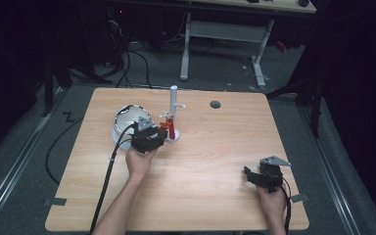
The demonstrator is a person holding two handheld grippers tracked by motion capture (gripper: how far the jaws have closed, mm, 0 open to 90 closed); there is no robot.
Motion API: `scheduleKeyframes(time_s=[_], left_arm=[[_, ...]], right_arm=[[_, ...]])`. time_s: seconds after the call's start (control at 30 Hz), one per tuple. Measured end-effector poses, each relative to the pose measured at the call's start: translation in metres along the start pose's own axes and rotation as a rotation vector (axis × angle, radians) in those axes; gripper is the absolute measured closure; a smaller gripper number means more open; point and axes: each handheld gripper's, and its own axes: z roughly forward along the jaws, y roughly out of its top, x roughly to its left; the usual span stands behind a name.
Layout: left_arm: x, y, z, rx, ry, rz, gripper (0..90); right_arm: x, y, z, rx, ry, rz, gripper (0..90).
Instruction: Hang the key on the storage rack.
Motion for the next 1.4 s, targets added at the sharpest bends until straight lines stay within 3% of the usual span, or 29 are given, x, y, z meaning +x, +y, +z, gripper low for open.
scheduleKeyframes(time_s=[0.67, 0.87, 1.1, 1.4], left_arm=[[-0.001, -0.005, 0.009, 0.063, 0.011, 0.006, 54.6], [-0.001, -0.006, 0.007, 0.067, 0.024, 0.016, 47.4], [0.000, -0.010, -0.002, 0.060, 0.024, -0.003, 43.3], [-0.005, -0.007, -0.018, 0.044, 0.015, 0.036, 41.2]], right_arm=[[0.000, 0.000, 0.000, 0.000, 0.000, 0.000, 31.2], [0.000, 0.000, 0.000, 0.000, 0.000, 0.000, 31.2], [0.000, 0.000, 0.000, 0.000, 0.000, 0.000, 31.2], [0.000, 0.000, 0.000, 0.000, 0.000, 0.000, 31.2]])
